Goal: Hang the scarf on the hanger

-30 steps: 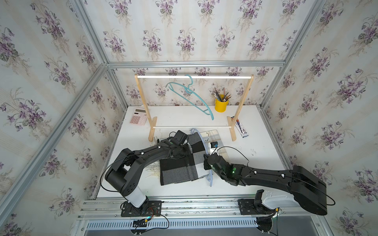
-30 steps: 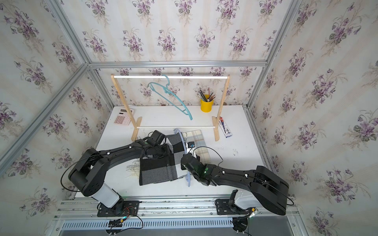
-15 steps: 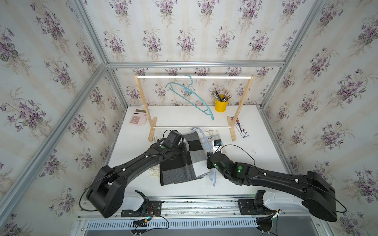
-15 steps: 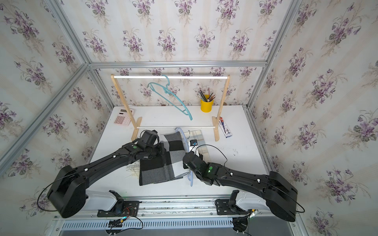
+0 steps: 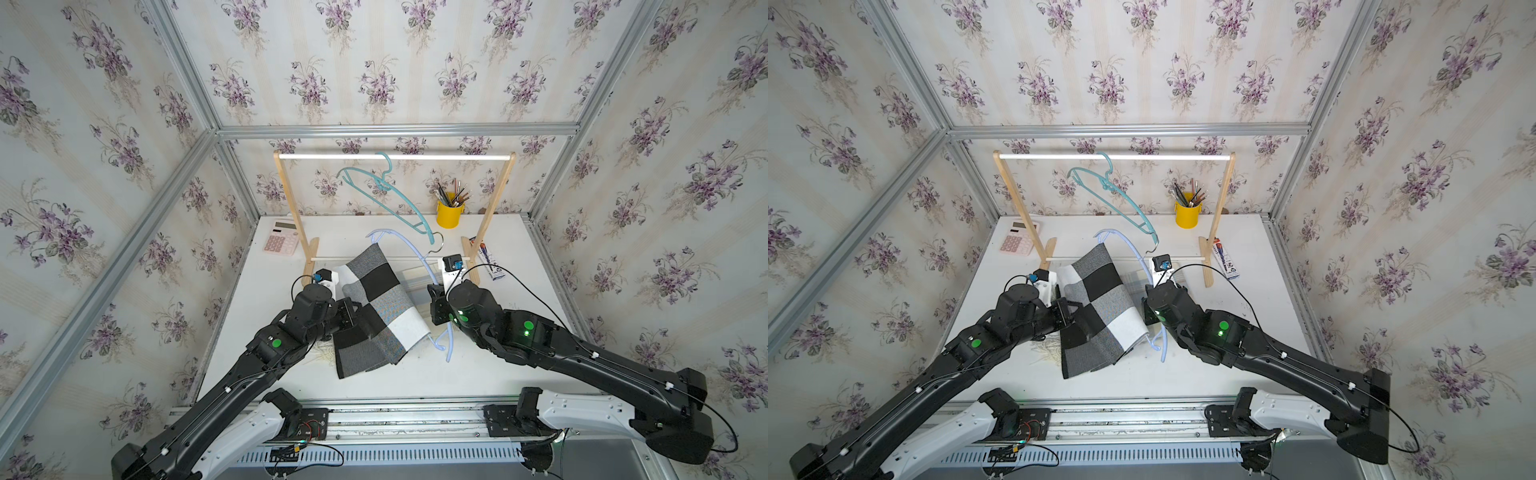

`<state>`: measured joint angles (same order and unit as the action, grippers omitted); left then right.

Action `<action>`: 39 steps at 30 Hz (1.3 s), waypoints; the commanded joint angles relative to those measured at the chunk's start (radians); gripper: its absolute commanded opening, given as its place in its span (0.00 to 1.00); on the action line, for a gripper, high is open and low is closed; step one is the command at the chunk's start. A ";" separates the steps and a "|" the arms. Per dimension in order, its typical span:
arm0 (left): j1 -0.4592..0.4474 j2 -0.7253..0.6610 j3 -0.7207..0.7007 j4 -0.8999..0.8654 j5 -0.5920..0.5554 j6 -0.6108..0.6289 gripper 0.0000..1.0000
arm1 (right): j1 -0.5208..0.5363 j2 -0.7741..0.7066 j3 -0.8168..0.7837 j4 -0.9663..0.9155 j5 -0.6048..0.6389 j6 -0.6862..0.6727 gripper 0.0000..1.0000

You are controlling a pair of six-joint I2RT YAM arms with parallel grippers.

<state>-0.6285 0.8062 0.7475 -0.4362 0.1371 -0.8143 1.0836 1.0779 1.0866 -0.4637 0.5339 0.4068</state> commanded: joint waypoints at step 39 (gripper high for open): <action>0.000 0.046 -0.154 0.329 0.162 -0.193 0.00 | -0.012 0.146 0.770 -0.516 0.331 -0.194 0.00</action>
<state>-0.6289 0.8257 0.6064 -0.1024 0.2775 -0.9535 1.0779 1.2373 1.8462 -1.1015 0.7238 0.1761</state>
